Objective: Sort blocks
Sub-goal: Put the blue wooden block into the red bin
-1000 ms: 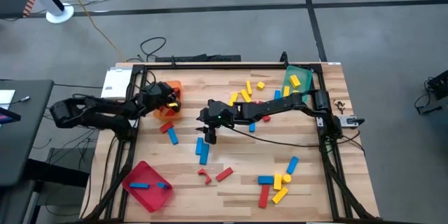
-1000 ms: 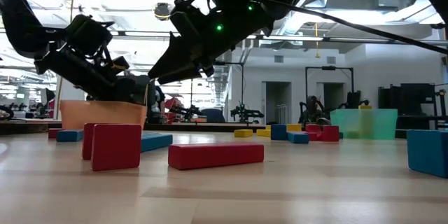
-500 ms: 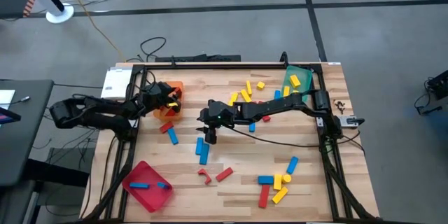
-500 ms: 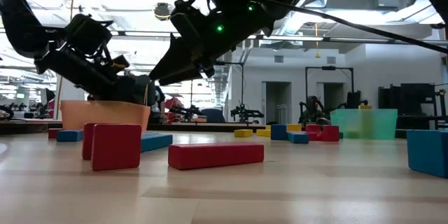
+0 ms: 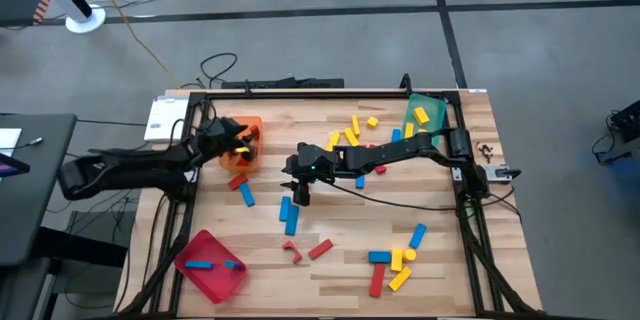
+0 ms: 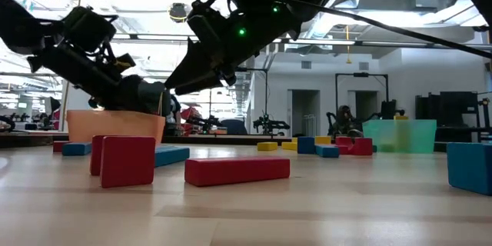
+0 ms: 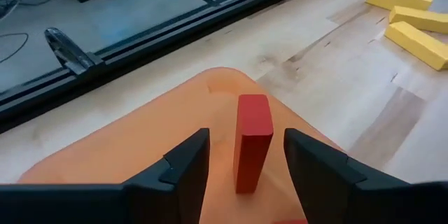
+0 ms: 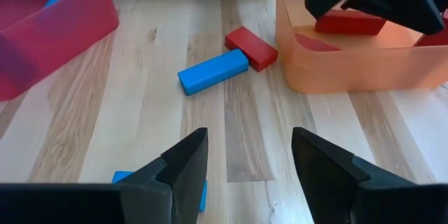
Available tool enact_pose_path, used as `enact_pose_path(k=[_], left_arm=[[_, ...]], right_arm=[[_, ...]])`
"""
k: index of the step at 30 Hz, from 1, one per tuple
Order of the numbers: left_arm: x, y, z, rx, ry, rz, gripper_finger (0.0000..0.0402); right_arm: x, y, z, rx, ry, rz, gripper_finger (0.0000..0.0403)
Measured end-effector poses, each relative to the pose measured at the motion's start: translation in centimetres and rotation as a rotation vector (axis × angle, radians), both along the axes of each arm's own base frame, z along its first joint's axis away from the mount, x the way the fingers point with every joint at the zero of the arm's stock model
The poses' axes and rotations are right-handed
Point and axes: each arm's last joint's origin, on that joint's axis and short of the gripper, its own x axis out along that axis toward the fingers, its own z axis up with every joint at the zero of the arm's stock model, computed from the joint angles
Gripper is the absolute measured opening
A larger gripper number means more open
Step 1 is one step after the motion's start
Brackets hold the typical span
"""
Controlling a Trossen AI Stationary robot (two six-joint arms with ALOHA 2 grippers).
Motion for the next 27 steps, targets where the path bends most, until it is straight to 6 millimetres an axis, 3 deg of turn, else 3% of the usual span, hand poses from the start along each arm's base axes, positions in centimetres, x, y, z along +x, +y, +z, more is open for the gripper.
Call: enact_pose_path(k=[14,27], left_arm=[[-2.1,-2.0,2.5,0.045,-0.097,-0.043,0.0180],[-2.4,-5.5,5.1,0.067,-0.349,-0.490,0.0180]], right_arm=[[-0.3,0.7,-0.5,0.010,0.062,0.096,0.0221],[-2.6,5.2,-2.6,-0.038,0.357,0.303,0.0221]])
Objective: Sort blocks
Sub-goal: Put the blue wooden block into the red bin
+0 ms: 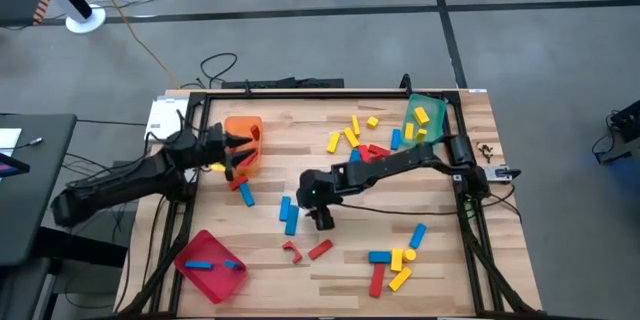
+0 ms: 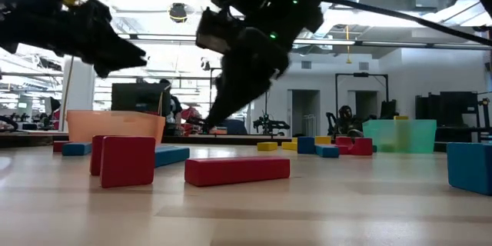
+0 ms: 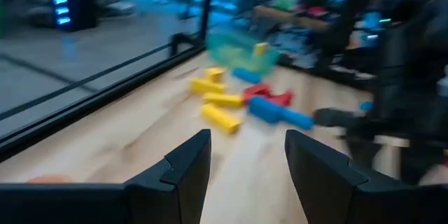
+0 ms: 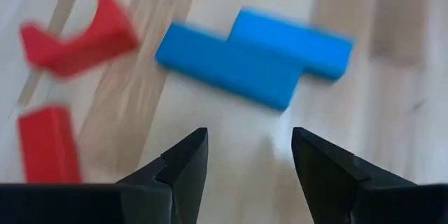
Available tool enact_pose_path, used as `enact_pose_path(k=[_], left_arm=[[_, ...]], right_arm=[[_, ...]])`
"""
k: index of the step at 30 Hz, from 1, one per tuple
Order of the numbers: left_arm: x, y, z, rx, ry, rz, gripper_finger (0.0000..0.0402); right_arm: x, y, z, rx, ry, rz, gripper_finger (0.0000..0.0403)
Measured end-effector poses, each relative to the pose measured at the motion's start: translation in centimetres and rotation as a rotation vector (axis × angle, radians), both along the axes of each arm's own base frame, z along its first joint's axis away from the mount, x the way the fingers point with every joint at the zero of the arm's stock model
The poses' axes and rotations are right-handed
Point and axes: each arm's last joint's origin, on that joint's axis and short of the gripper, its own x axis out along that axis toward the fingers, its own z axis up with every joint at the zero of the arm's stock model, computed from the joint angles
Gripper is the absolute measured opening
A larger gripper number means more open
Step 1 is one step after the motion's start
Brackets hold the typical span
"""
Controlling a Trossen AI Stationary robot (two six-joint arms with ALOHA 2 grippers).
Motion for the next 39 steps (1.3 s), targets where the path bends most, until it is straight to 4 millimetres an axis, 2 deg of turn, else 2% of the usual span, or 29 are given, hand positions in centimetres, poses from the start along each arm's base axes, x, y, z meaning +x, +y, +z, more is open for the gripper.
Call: enact_pose_path(k=[11,18,22,26,32,35,39], left_arm=[[0.5,-2.5,1.9,0.109,-0.174,-0.236,0.0180],[1.2,-3.6,2.0,0.122,-0.184,-0.334,0.0180],[1.9,-4.0,1.6,0.109,-0.149,-0.362,0.0180],[2.8,-4.5,1.3,0.120,-0.129,-0.396,0.0180],[4.3,-5.3,0.9,0.139,-0.099,-0.441,0.0180],[5.5,-5.9,1.1,0.152,-0.064,-0.468,0.0180],[7.5,-6.9,1.3,0.168,0.002,-0.516,0.0180]], right_arm=[[-2.8,1.8,-1.4,-0.066,0.306,-0.026,0.0221],[-4.1,2.7,-1.5,-0.084,0.424,-0.035,0.0221],[-5.4,3.6,-0.6,-0.077,0.492,-0.041,0.0221],[-6.4,5.0,2.3,-0.042,0.446,-0.064,0.0221],[-8.5,8.8,5.2,0.009,0.396,-0.064,0.0221],[-9.5,10.7,5.5,0.030,0.415,-0.080,0.0221],[-10.9,12.6,5.0,0.024,0.487,-0.113,0.0221]])
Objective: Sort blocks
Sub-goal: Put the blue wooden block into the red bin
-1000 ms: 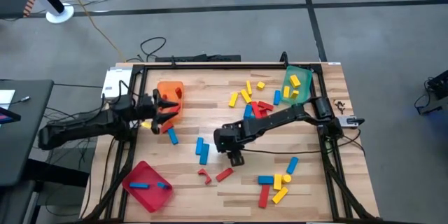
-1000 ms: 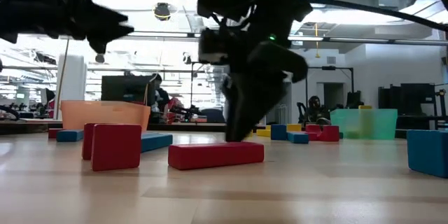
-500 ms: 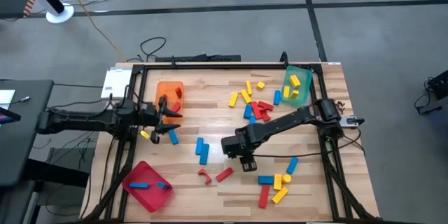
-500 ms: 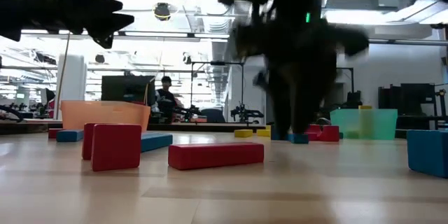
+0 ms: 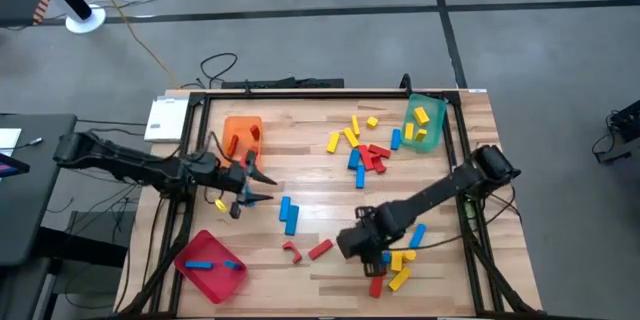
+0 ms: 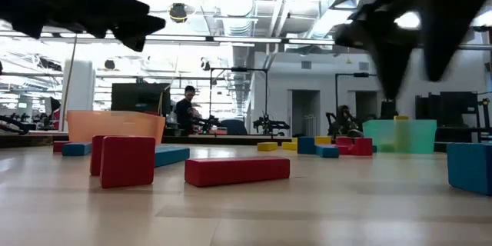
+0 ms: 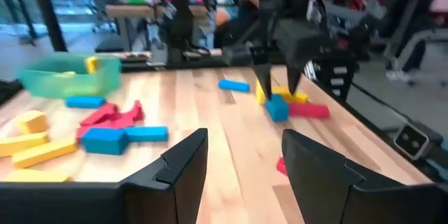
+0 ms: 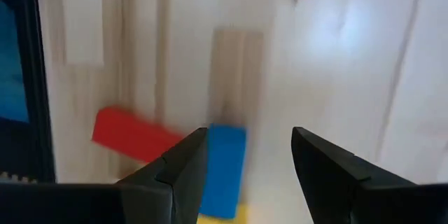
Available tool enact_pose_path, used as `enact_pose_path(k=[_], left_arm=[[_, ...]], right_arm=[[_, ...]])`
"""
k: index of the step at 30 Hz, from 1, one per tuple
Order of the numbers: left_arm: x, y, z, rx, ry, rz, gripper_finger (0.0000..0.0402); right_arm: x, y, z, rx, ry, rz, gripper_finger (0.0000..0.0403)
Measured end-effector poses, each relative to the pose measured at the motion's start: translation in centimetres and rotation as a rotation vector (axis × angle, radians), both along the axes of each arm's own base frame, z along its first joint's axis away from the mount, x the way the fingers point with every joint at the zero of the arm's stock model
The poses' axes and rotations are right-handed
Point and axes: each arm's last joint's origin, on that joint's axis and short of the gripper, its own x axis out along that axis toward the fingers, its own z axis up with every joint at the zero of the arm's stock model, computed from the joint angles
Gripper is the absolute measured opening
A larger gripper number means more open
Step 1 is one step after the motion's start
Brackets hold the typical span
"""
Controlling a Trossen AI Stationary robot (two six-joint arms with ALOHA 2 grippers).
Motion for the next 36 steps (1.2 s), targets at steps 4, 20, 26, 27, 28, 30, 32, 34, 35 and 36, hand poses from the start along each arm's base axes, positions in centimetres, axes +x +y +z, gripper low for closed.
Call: enact_pose_path(k=[4,20,26,27,28,30,32,34,35,36], left_arm=[[2.3,-1.2,0.2,0.037,0.053,-0.038,0.0180],[7.9,-4.5,-0.1,0.124,0.154,-0.125,0.0180],[8.0,-4.6,-0.1,0.124,0.155,-0.124,0.0180],[8.0,-4.6,-0.2,0.124,0.155,-0.124,0.0180],[8.0,-4.6,-0.1,0.124,0.155,-0.124,0.0180],[8.0,-4.6,-0.1,0.123,0.152,-0.124,0.0180],[8.0,-4.6,-0.1,0.123,0.153,-0.124,0.0180],[8.0,-4.6,-0.1,0.123,0.153,-0.124,0.0180],[8.0,-4.6,-0.1,0.123,0.153,-0.124,0.0180],[8.0,-4.5,-0.1,0.122,0.153,-0.124,0.0180]], right_arm=[[-1.1,1.2,-0.4,-0.014,0.047,-0.042,0.0221],[-4.6,3.4,-2.8,-0.180,0.151,-0.140,0.0221],[-5.0,3.8,-4.1,-0.147,0.123,-0.145,0.0221],[-5.1,3.8,-4.5,-0.146,0.123,-0.145,0.0221],[-5.1,3.7,-4.7,-0.144,0.122,-0.146,0.0221],[-5.0,3.6,-5.0,-0.139,0.113,-0.148,0.0221],[-4.8,3.6,-5.1,-0.128,0.097,-0.142,0.0221],[-4.7,3.4,-5.1,-0.122,0.089,-0.143,0.0221],[-4.5,3.3,-5.1,-0.120,0.085,-0.143,0.0221],[-4.4,3.2,-5.2,-0.120,0.081,-0.140,0.0221]])
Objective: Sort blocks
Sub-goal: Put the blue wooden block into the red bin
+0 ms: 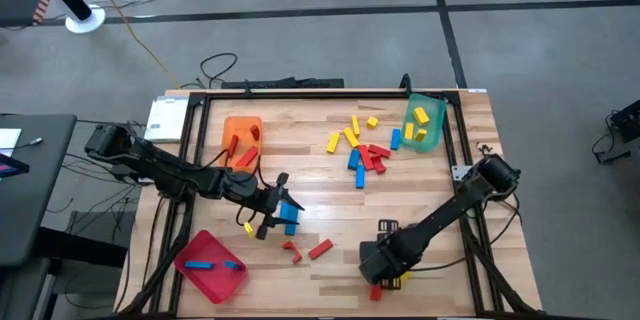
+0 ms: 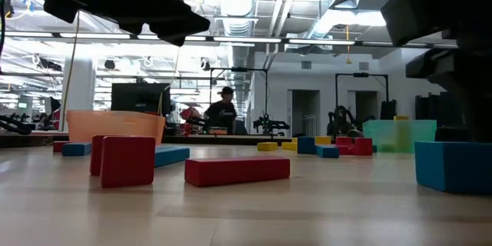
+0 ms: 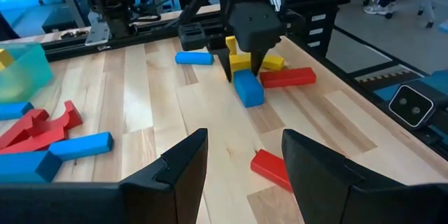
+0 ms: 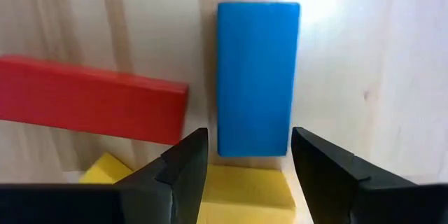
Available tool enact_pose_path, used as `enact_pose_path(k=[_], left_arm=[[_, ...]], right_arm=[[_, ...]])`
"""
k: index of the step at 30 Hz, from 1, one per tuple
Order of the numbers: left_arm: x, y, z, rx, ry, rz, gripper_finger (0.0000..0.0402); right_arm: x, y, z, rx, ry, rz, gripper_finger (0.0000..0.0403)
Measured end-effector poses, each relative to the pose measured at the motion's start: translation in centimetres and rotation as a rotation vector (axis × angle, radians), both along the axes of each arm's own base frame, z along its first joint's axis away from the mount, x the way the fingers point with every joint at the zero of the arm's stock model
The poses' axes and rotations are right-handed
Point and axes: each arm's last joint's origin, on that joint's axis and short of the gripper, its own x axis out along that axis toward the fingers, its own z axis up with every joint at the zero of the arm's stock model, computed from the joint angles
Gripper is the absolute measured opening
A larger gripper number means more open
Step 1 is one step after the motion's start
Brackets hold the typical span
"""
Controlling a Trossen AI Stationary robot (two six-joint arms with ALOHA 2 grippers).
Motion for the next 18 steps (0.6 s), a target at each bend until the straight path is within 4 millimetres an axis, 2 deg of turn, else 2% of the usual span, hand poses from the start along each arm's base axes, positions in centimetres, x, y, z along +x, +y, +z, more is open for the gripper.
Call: enact_pose_path(k=[9,18], left_arm=[[-0.01,0.01,-0.04,0.000,0.004,0.003,0.0180],[-0.02,0.01,-0.04,0.000,0.006,0.003,0.0180]], right_arm=[[0.89,-0.92,0.03,-0.028,-0.044,0.009,0.0221],[0.94,-0.92,0.04,-0.027,-0.049,0.011,0.0214]])
